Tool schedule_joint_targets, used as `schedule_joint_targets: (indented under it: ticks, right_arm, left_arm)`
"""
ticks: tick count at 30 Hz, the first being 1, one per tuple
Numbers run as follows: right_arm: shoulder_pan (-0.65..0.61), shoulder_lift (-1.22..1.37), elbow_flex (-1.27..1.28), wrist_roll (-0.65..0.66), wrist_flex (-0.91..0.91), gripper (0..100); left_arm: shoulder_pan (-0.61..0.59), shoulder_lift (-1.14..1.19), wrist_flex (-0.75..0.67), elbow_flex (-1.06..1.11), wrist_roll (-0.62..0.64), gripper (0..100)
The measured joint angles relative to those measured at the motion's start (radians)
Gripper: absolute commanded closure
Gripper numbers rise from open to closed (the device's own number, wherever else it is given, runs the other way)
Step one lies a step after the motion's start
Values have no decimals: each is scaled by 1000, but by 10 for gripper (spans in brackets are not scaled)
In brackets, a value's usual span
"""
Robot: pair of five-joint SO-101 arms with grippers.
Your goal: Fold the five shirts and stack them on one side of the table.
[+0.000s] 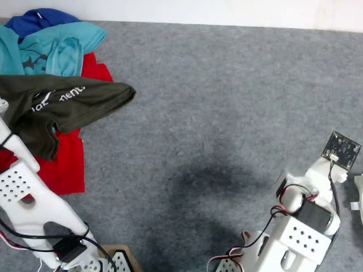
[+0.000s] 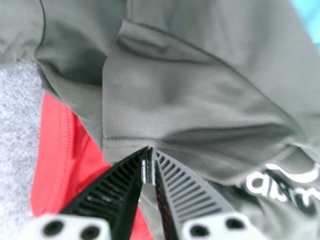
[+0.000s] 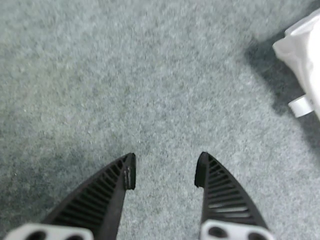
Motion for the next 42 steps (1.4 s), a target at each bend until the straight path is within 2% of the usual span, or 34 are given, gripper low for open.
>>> schedule_joint_targets:
  ticks: [3, 8, 10, 16, 30, 42]
  right_arm:
    - [0, -9, 0, 0, 0, 796]
    - [0, -12, 0, 0, 0, 796]
    - [0, -12, 0, 0, 0, 796]
    - [-46, -12, 0, 0, -12, 796]
    - [-55, -12, 0, 0, -15, 796]
    - [-55, -12, 0, 0, -15, 796]
  left_arm:
    - [-3, 0, 46, -41, 0, 961]
    - [-95, 0, 75, -44, 0, 799]
    - [-127, 0, 77, 2, 2, 772]
    - [-130, 0, 80, 152, 0, 825]
    - [-133, 0, 48, 166, 0, 825]
    - [-135, 0, 5, 282, -18, 824]
